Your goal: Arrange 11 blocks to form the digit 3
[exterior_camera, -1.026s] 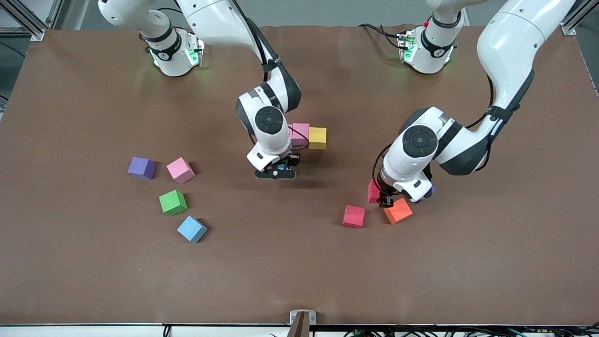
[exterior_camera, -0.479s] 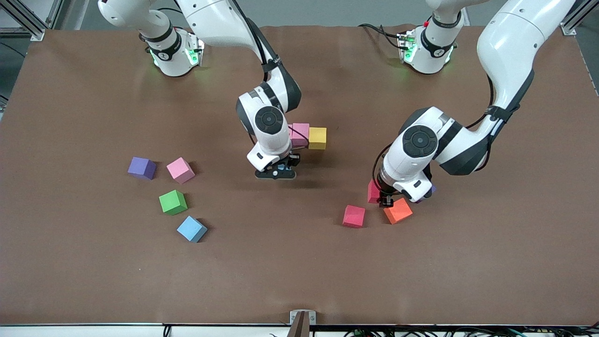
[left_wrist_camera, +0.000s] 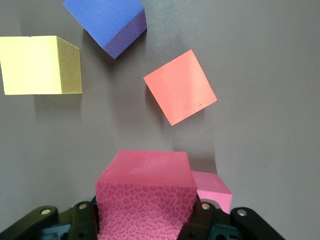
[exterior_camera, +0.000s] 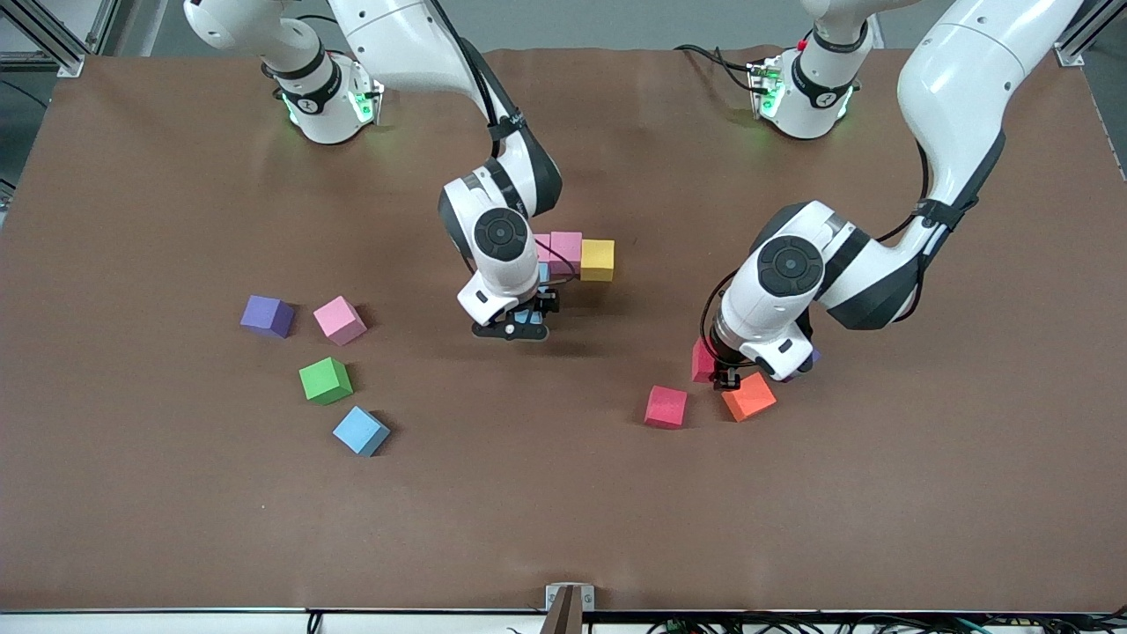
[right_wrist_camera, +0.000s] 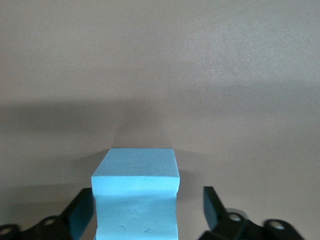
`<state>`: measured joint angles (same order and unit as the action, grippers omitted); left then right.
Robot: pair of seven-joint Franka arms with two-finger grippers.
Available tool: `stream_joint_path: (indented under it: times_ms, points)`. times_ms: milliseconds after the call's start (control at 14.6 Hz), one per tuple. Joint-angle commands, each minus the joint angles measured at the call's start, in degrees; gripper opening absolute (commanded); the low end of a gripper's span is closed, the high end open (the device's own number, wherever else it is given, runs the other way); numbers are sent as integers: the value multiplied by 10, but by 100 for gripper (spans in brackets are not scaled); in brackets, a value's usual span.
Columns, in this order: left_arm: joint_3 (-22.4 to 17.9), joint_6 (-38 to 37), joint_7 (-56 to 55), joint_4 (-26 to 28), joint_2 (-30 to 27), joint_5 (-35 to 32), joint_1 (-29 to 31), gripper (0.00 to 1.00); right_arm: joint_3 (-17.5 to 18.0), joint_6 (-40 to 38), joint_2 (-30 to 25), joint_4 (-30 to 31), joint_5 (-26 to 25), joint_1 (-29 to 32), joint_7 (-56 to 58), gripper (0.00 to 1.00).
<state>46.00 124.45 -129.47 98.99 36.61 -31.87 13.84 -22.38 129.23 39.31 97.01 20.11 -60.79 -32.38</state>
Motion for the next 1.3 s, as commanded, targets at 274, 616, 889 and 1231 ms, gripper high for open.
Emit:
stream_joint_path:
  times_ms: [274,616,889,1231]
  points:
    - [3,4,-4,2,2,-11,4,47,1,3,-3,-9,12,1,-2,100]
    - [2,5,-4,2,4,-11,4,47,1,7,-1,-11,12,-4,-2,100]
    - [2,5,-3,2,7,-12,4,47,2,8,1,-15,13,-6,-2,100]
    - [2,5,-3,2,7,-12,4,47,2,22,6,-15,13,-8,-2,100]
